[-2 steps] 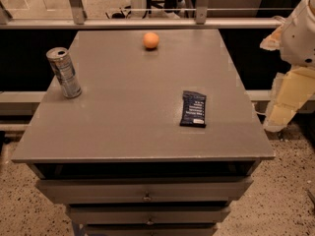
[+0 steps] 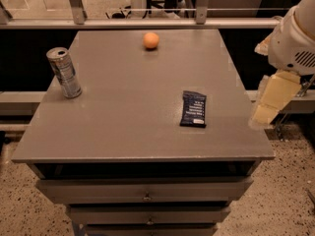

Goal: Move rxbar blueberry near orange

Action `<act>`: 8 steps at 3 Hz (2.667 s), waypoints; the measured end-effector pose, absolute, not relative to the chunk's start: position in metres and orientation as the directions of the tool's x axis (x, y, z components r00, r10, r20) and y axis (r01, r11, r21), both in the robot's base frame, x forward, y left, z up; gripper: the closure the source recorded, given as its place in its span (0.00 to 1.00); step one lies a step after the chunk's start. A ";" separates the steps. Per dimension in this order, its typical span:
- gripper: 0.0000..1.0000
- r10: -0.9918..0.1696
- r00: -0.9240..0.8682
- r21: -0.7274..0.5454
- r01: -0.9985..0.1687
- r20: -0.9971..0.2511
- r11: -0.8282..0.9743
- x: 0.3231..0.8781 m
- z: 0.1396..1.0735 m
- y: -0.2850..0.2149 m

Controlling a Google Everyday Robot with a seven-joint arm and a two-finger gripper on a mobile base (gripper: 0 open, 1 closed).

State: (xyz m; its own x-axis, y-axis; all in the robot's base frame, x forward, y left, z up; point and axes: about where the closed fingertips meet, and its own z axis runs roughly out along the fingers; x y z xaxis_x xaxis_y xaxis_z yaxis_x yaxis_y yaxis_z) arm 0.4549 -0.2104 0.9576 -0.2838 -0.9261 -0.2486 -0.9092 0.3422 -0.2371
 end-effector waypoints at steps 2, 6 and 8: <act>0.00 -0.784 -0.524 -0.180 -0.781 -0.334 0.598 0.515 0.889 -0.171; 0.00 -0.396 -0.823 0.029 -0.445 -0.408 0.895 0.548 0.834 -0.122; 0.38 -0.373 -0.820 0.035 -0.429 -0.435 0.902 0.551 0.829 -0.116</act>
Offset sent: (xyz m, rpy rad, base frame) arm 0.0865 0.0625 -0.1005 0.1980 0.0511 -0.5330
